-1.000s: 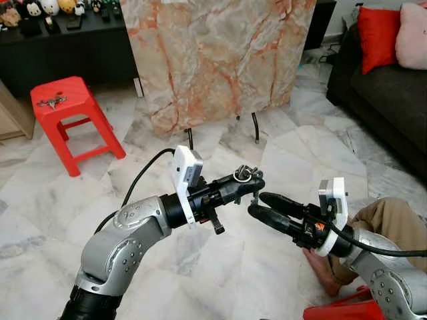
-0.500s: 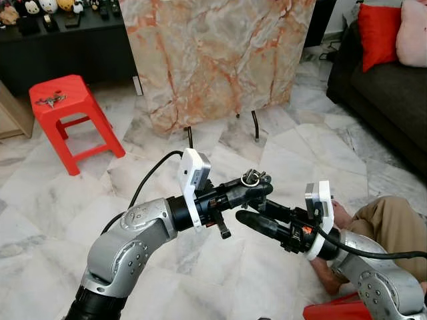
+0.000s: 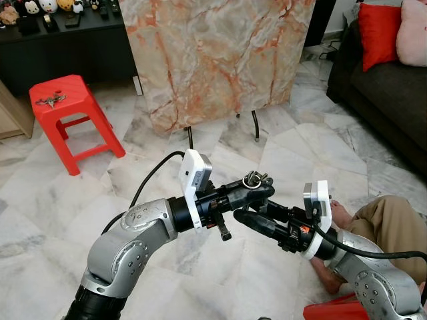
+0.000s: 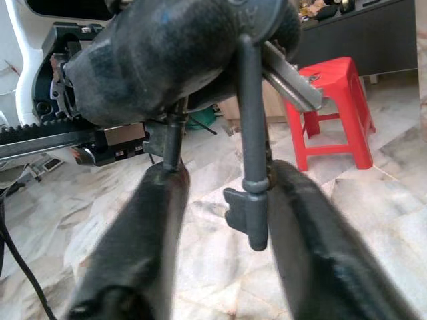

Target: Hang keys on a hook

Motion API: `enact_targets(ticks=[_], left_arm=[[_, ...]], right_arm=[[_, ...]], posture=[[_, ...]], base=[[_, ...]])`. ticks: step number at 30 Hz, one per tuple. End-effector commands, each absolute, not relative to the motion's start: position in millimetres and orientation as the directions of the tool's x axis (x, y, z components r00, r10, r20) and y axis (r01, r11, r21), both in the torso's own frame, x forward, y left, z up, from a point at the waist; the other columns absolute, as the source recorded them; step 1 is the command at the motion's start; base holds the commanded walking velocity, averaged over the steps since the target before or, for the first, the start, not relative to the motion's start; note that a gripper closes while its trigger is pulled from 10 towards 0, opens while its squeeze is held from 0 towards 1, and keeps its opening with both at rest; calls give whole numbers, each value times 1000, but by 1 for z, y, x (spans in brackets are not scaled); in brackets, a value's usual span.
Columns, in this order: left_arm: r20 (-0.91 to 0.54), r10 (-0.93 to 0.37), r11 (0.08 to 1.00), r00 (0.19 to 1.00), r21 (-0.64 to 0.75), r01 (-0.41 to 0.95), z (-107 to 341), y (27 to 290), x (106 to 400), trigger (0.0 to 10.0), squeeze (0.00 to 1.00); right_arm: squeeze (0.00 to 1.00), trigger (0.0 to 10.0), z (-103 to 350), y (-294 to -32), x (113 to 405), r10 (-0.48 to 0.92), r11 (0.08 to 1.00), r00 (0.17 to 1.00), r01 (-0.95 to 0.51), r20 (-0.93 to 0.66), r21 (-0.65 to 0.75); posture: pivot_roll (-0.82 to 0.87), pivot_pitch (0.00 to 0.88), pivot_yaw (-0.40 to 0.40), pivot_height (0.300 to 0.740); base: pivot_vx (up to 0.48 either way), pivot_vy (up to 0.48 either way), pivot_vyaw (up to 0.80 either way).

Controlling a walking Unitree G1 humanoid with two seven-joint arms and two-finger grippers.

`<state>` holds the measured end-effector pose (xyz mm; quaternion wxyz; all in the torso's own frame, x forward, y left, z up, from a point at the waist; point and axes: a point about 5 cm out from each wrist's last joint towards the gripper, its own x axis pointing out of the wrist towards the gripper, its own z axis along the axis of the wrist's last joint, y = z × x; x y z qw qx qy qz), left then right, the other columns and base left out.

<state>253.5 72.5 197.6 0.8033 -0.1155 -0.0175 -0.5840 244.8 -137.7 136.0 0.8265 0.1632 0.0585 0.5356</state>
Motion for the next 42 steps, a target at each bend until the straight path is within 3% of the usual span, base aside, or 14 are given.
enact_targets(ticks=[1,36,37,38,39,42], left_arm=[[165,-947,252,275,-148,956,202,66,249,10000,0],[186,-951,229,247,-114,967,210,62,246,10000,0],[182,-951,233,249,-105,967,210,62,246,10000,502],[179,-951,236,250,-99,967,210,62,246,10000,502],[175,-953,234,248,-98,967,209,62,246,10000,1000],[175,-953,231,248,-110,967,208,62,246,10000,1000]], right_arm=[[0,0,136,-135,245,907,363,413,-866,84,344],[0,0,136,-129,246,907,346,409,-863,106,369],[0,0,136,-129,246,907,346,409,-863,105,369],[0,0,136,-129,246,907,346,409,-863,105,368],[0,0,136,-129,246,906,347,409,-863,105,368],[0,0,138,-129,248,902,355,418,-860,109,366]], posture=[[-164,142,-18,727],[-159,138,-22,727],[-158,138,-22,727],[-158,138,-22,727],[-158,138,-22,727],[-161,138,-23,727]], base=[[0,0,0],[0,0,0],[0,0,0],[0,0,0],[0,0,0],[0,0,0]])
